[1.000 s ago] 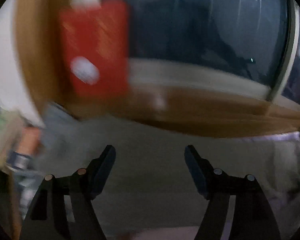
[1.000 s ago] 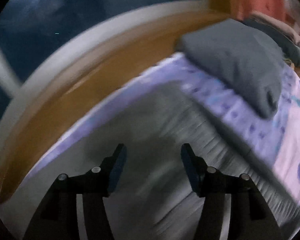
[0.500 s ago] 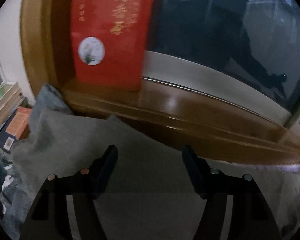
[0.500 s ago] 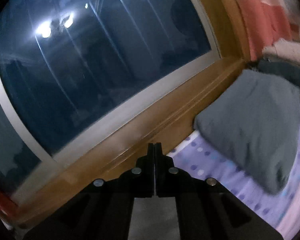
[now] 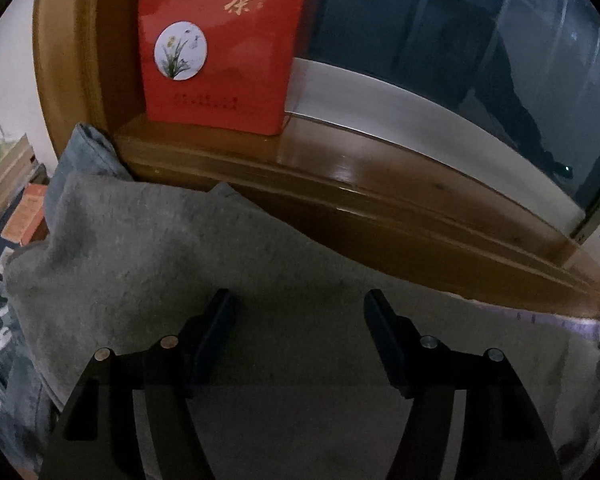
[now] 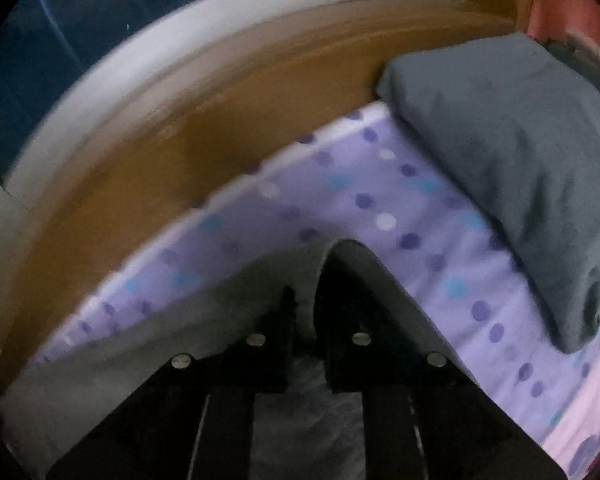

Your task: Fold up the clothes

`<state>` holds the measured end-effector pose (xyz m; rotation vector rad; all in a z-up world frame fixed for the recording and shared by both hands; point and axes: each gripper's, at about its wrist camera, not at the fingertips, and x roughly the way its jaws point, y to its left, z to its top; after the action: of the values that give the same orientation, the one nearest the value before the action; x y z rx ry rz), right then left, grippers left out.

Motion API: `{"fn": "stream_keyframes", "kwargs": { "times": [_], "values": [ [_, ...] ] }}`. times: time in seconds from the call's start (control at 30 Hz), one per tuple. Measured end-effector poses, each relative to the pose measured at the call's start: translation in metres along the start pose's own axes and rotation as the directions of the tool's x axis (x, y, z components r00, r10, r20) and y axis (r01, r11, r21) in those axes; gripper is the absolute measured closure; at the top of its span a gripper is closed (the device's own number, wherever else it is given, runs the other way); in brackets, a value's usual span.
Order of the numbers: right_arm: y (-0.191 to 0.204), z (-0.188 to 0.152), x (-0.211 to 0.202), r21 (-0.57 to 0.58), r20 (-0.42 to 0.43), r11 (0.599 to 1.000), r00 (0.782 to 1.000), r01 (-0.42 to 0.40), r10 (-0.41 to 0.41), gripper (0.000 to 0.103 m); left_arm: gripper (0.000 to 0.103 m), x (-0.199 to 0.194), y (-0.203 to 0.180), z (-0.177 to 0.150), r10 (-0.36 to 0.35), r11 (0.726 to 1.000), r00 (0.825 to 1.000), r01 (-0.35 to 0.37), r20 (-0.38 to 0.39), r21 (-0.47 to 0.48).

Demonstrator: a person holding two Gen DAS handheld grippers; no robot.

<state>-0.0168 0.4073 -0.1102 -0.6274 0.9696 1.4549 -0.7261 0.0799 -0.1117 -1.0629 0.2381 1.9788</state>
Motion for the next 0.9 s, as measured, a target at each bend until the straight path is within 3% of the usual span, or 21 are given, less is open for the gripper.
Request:
{"fn": "stream_keyframes", "kwargs": {
  "times": [0.07,0.17,0.27,0.43,0.5,0.6,0.67,0.73,0.77,0.8,0.83,0.9],
  "values": [
    [0.004,0.010,-0.023,0.022,0.099,0.999,0.995,-0.033,0.031,0.094,0.035,-0.004,-0.001,0.000,0.004,1.000,1.000,-0.004,0.010,0.002],
    [-0.003,0.034,-0.064,0.098,0.262,0.984,0.958,-0.150,0.120,0.095,0.035,-0.012,-0.007,-0.002,0.049,0.998,0.996,-0.051,0.071,0.025],
    [0.001,0.055,-0.058,0.082,0.273,0.990,0.958,-0.116,0.090,0.095,0.035,-0.006,-0.007,-0.002,0.064,0.998,0.995,-0.065,0.071,0.007],
    [-0.012,0.065,0.002,0.157,0.132,0.987,0.991,-0.034,0.013,0.095,0.038,0.007,-0.006,-0.002,0.103,0.995,0.990,-0.102,0.092,-0.011],
    [-0.009,0.066,0.023,0.137,0.085,0.991,0.996,0.004,-0.015,0.094,0.038,0.005,-0.010,0.000,0.129,0.991,0.984,-0.132,0.124,0.008],
    [0.000,0.066,0.048,0.095,0.031,0.995,0.998,0.043,-0.046,0.091,0.038,0.000,0.003,0.005,0.170,0.985,0.970,-0.161,0.171,-0.066],
    [0.006,0.067,0.060,0.070,-0.007,0.996,0.998,0.055,-0.055,0.087,0.038,0.000,0.020,0.010,0.207,0.972,0.962,-0.181,0.179,-0.149],
    [0.010,0.069,0.057,0.053,-0.010,0.996,0.998,0.068,-0.068,0.080,0.041,-0.001,0.040,0.013,0.209,0.957,0.965,-0.169,0.156,-0.238],
    [0.012,0.068,0.051,0.056,-0.004,0.995,0.997,0.077,-0.077,0.067,0.041,-0.005,0.045,0.012,0.202,0.951,0.967,-0.156,0.155,-0.266],
    [0.013,0.067,0.041,0.060,0.021,0.994,0.995,0.092,-0.094,0.057,0.041,-0.012,0.048,0.010,0.191,0.949,0.967,-0.137,0.170,-0.285],
    [0.014,0.064,0.028,0.063,0.058,0.992,0.992,0.110,-0.114,0.055,0.041,-0.021,0.048,0.007,0.182,0.949,0.964,-0.121,0.193,-0.291],
    [0.017,0.050,-0.005,0.066,0.166,0.986,0.973,0.153,-0.162,0.041,0.041,-0.031,0.038,0.014,0.122,0.971,0.971,-0.074,0.205,-0.229]
  ]
}}
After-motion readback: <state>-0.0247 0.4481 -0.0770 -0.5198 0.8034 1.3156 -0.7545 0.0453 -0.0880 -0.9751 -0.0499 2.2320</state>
